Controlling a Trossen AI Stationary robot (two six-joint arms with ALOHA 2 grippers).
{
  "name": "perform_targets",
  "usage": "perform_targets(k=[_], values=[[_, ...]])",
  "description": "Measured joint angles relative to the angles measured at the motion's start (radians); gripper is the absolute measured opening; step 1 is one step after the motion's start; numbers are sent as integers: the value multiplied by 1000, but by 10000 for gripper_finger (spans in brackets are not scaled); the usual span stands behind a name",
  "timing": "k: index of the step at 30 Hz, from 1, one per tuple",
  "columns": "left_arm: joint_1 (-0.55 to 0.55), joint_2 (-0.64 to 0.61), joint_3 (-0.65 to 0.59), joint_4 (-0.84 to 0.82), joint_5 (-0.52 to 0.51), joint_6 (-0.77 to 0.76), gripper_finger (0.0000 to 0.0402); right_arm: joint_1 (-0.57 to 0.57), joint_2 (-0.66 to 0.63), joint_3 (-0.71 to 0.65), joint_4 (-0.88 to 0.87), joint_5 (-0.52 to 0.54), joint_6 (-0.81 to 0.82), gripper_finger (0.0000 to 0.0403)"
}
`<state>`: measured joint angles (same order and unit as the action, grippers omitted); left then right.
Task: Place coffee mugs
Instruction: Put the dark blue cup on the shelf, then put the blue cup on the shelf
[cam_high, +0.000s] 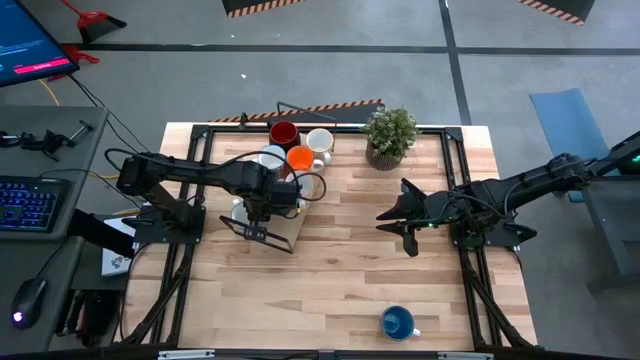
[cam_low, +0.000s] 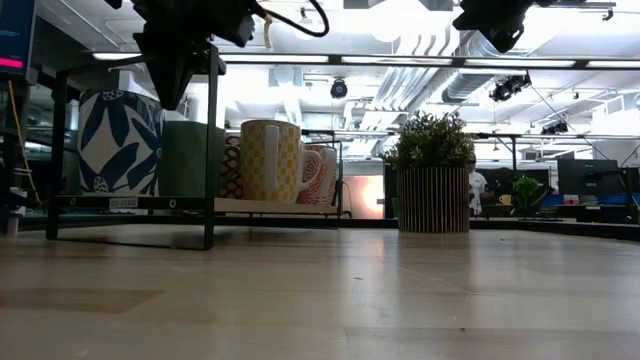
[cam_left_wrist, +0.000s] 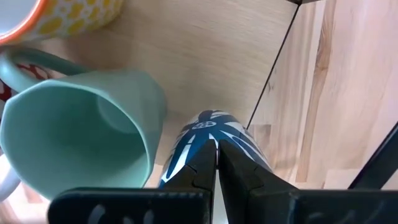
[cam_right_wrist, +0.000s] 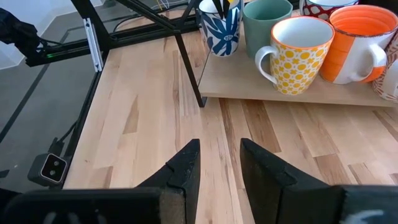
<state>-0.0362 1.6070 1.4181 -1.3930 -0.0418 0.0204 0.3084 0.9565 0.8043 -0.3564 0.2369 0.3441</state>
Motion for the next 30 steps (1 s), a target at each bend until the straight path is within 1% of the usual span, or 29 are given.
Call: perform_targets(k=[5, 10, 12, 16, 18, 21, 24, 28, 30], values=[[7, -4, 0, 3, -4, -17, 7, 0, 0, 0, -1, 0, 0, 94], [19, -11, 0, 77, -48, -51, 7, 0, 0, 0, -1, 0, 0, 94], [24, -20, 0, 139, -59, -62, 7, 0, 0, 0, -2, 0, -1, 94], [23, -55, 1, 329, -62, -64, 7, 0, 0, 0, -6, 0, -1, 94], [14, -82, 2, 427, -47, -70, 7, 0, 0, 0, -24, -1, 13, 94], [-22, -113, 2, 553, 13, -110, 7, 0, 0, 0, -86, -5, 57, 94], [-82, -125, 4, 624, 70, -168, 7, 0, 0, 0, -173, -50, 137, 94], [-189, -121, 3, 637, 100, -245, 7, 1, 0, 0, -240, -151, 228, 94], [-241, -116, 3, 640, 104, -297, 7, 12, 0, 0, -247, -185, 235, 94]])
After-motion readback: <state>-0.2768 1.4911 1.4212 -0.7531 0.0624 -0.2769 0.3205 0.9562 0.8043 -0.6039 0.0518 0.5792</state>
